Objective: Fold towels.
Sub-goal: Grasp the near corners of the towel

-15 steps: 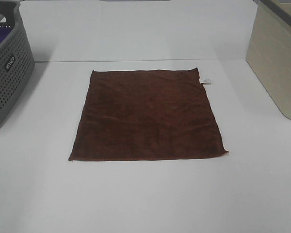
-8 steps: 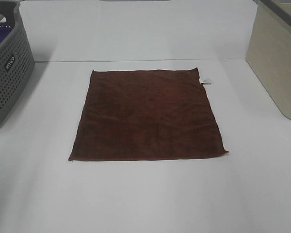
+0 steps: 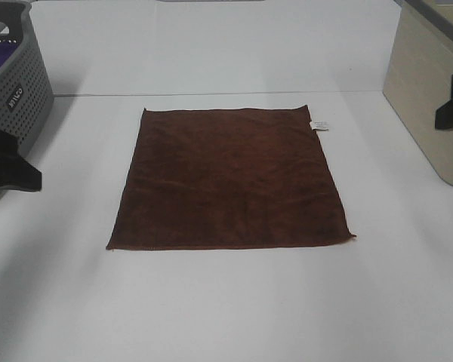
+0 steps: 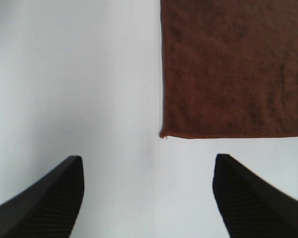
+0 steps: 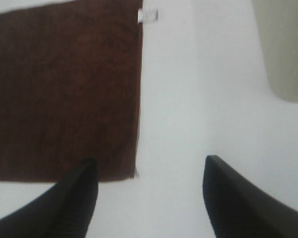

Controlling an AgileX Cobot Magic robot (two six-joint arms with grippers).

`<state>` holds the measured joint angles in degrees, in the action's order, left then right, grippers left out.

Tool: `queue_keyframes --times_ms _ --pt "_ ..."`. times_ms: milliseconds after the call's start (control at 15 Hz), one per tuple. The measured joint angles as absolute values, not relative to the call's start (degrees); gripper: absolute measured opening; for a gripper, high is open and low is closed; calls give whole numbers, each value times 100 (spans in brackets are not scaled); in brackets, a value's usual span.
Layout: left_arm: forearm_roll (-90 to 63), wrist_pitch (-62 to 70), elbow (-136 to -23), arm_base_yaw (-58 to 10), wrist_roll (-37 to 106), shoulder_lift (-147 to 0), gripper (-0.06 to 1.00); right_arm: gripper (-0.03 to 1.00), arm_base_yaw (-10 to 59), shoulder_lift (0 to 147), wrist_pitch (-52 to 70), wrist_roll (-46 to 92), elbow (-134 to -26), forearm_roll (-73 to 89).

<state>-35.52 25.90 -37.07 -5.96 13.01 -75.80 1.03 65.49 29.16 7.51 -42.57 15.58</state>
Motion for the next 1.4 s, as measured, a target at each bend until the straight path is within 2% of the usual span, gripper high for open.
queue_keyframes --times_ms 200,333,400,533,600,667,800,1067,1400 --pt "-3930 2618 -3925 -682 1427 -8675 69 59 103 7792 3908 1266 -4962 1650" --pt "-4125 2659 -4183 -682 1558 -9282 70 59 97 8571 4154 1283 -5277 1782" --pt "-4297 2876 -4475 -665 1713 -9832 74 59 34 9196 4372 1421 -5455 2074" --pt "-4343 3077 -4612 -613 1793 -10032 75 59 -80 9477 4475 1667 -5477 2395" --pt "-4446 3289 -4733 -504 2000 -10193 76 59 -298 9683 4578 2051 -5483 2893" --pt "-5048 3592 -4796 -229 2681 -10393 76 59 -825 10027 4910 3197 -5483 4160" --pt "-5993 3822 -4819 69 3764 -10571 76 61 -1140 10296 5071 3971 -5489 4824" --pt "-7638 4165 -4819 201 5243 -11098 76 75 -1123 10886 5019 4234 -5512 4807" --pt "-8062 4102 -4824 149 5466 -11385 76 76 -659 11367 4687 4423 -5541 4985"
